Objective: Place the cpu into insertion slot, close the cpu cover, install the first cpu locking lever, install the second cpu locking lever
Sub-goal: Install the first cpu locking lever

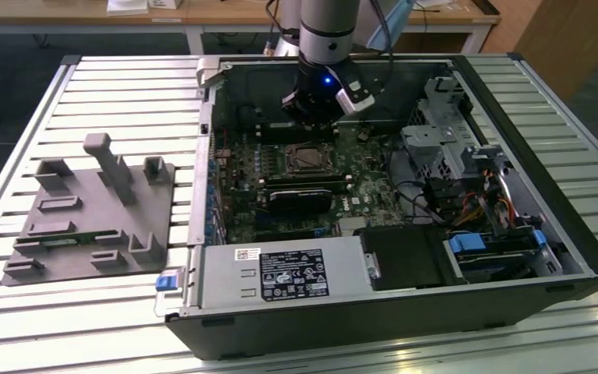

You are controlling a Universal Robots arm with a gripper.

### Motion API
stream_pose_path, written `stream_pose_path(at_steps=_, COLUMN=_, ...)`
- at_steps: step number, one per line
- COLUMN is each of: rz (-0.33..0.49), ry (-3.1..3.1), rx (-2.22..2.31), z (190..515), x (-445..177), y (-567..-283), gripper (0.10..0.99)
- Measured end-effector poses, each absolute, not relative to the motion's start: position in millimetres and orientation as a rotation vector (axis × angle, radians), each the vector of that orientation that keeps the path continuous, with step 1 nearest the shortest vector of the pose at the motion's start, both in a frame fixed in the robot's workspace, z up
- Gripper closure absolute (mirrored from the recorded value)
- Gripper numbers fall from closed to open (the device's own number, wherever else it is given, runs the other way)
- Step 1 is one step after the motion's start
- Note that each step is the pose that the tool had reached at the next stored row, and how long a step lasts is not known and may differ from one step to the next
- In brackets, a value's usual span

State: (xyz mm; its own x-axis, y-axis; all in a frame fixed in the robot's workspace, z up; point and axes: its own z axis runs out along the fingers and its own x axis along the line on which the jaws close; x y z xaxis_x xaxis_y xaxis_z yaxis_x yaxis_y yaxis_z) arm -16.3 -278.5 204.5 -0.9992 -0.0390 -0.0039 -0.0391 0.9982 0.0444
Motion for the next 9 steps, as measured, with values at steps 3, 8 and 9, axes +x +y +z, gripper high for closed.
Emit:
stream_pose_path(at_steps=3, rz=0.061, ry=3.138, rx=-0.062, z=201.8, x=-16.0, y=-278.5, gripper=0.973)
stream_pose_path(at_steps=8, rz=0.050, ry=3.140, rx=-0.062, z=199.1, x=-16.0, y=-278.4, gripper=0.973)
stream_pose_path(at_steps=9, rz=0.049, ry=3.141, rx=-0.062, z=198.8, x=-15.9, y=-278.3, gripper=0.973)
